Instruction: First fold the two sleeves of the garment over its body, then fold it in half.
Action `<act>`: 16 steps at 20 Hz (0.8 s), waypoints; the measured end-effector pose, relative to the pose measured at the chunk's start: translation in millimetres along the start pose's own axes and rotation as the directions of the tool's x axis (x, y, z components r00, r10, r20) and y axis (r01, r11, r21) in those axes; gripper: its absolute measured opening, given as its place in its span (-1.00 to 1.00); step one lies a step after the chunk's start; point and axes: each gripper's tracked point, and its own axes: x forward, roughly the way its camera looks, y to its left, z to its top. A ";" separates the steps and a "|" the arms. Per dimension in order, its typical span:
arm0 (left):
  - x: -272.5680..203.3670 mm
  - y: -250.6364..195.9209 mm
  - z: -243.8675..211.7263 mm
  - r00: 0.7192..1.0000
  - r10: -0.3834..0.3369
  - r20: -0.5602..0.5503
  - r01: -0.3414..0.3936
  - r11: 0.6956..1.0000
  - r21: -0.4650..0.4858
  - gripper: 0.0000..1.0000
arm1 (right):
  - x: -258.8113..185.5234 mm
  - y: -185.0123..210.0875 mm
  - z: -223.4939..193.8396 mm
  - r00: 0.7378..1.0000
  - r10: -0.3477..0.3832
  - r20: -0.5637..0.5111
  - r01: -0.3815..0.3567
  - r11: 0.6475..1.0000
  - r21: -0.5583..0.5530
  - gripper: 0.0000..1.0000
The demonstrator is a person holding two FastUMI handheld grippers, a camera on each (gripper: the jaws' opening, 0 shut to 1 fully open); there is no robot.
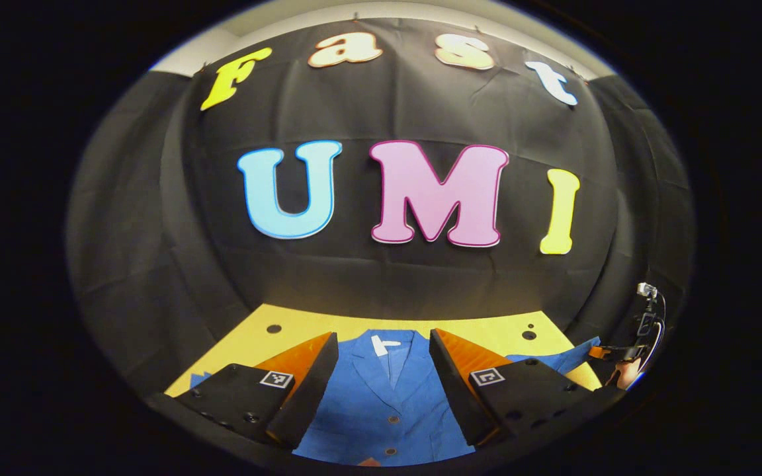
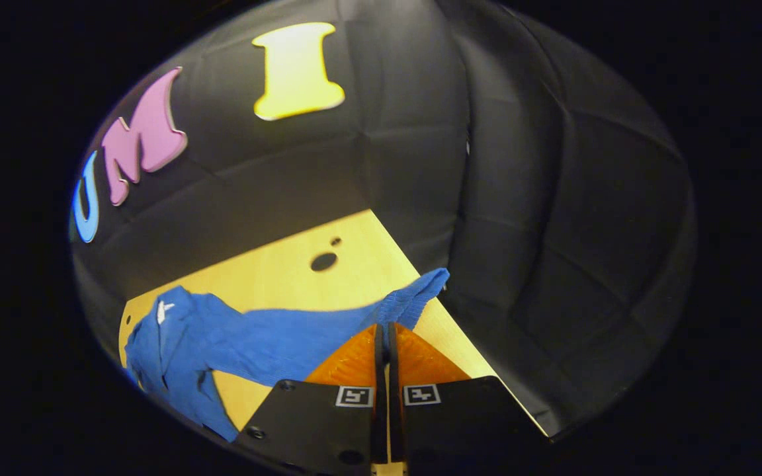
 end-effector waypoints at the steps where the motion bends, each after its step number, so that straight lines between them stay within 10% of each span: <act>1: -2.0 7.5 -3.2 1.000 -0.004 -0.005 0.004 0.999 -0.034 0.59 | -23.4 13.5 14.0 0.999 0.025 0.038 -0.024 1.000 -0.013 -0.96; 10: -63.9 175.6 -27.0 0.996 0.090 0.023 -0.088 0.993 -0.082 0.59 | -194.2 158.5 110.2 0.925 0.322 0.204 -0.293 0.943 -0.160 -0.96; 16: -130.0 323.4 -75.6 0.966 0.249 -0.070 -0.257 0.957 -0.136 0.59 | -176.8 258.5 -5.1 0.886 0.464 0.004 -0.443 0.848 -0.291 -0.96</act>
